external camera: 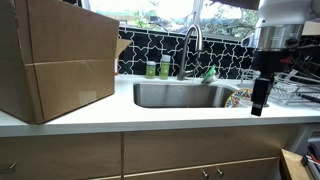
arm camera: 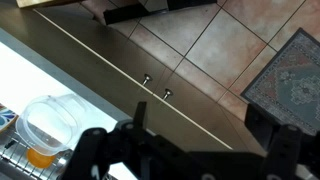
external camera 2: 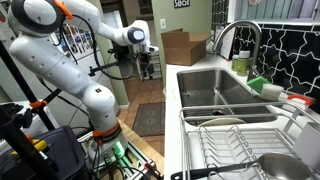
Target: Pick up the plate from the sink and rinse it with running water, put the plate on the dish rack
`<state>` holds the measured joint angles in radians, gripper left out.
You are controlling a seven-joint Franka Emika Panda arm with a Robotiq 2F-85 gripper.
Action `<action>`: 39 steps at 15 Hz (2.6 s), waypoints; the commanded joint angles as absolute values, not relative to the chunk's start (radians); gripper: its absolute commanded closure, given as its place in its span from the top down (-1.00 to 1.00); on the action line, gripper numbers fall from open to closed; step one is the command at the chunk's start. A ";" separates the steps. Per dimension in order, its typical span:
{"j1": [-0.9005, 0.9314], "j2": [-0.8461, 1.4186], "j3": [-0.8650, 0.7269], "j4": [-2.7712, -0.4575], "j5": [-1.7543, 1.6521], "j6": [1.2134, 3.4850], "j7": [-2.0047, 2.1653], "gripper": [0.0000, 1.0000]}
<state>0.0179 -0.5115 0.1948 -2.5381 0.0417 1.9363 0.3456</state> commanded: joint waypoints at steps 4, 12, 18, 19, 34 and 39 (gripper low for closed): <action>0.030 -0.509 0.184 -2.537 0.036 1.935 0.350 1.00; -0.136 -0.616 0.054 -2.511 -0.076 1.921 0.405 1.00; -0.254 -0.625 -0.035 -2.440 -0.139 1.947 0.400 1.00; -0.264 -0.626 -0.040 -2.437 -0.141 1.950 0.400 1.00; -0.468 -0.372 -0.251 -2.414 -0.274 2.121 0.386 1.00; -0.435 -0.279 -0.336 -2.405 -0.200 2.207 0.171 1.00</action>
<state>-0.4623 -0.3430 -0.2909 -2.4310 -0.2442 2.1615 0.2792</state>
